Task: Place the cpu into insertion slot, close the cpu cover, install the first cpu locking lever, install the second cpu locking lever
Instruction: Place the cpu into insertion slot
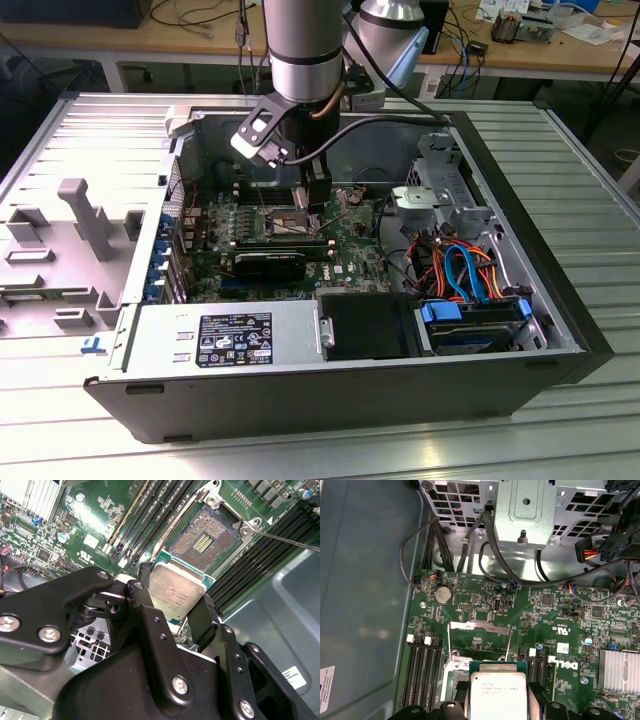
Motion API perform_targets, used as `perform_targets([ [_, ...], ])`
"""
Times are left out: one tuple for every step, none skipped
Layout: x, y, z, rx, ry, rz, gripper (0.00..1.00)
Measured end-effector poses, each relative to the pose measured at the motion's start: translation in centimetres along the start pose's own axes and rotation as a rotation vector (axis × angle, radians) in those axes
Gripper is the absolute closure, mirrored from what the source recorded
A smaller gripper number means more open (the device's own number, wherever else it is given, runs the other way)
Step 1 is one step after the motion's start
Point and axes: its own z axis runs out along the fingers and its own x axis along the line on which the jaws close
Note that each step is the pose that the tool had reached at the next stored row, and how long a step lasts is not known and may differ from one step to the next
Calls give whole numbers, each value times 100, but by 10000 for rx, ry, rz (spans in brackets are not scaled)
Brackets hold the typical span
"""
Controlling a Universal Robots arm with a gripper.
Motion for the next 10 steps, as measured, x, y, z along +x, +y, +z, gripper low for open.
perform_targets([
  [0,0,1,0,-1,3,45],
  [0,0,2,0,-1,8,45],
  [0,0,4,0,-1,13,45],
  [0,0,4,0,-2,16,45],
  [0,-1,15,0,-5,52,45],
  [0,-2,25,-1,-8,88,45],
  [0,-2,25,-1,-8,89,45],
  [0,-2,26,-1,-9,93,45],
  [-1,-2,27,-2,-9,98,45],
  [-1,-2,28,-2,-9,101,45],
])
